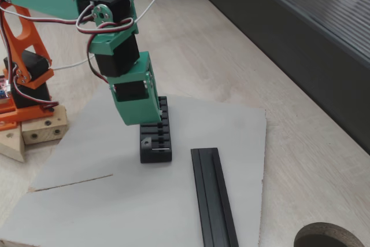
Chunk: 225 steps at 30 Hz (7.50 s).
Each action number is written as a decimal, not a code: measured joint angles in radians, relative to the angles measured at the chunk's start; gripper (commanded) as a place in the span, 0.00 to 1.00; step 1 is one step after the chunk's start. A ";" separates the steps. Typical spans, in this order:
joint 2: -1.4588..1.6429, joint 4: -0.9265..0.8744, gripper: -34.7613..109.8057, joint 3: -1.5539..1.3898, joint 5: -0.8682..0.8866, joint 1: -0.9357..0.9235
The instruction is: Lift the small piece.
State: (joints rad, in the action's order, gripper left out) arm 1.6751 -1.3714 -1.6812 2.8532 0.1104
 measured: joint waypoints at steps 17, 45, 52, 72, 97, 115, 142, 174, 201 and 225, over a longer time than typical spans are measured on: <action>-0.064 0.064 0.35 0.000 -0.333 -0.086; -0.051 0.107 0.47 0.000 -0.328 -0.084; -0.005 0.107 0.47 -0.002 -0.301 -0.086; -0.052 0.107 0.47 -0.003 -0.301 -0.084; -0.156 0.110 0.47 -0.003 -0.301 -0.032; -0.227 0.158 0.47 0.005 -0.299 -0.035; -0.181 0.169 0.34 0.075 -0.301 -0.034; -0.250 0.169 0.34 0.077 -0.301 -0.035; -0.250 0.169 0.25 0.081 -0.296 -0.034; -0.250 0.156 0.25 0.436 -0.295 -0.110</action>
State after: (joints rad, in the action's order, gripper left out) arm 1.4251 -1.2149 -1.2456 2.5587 0.0000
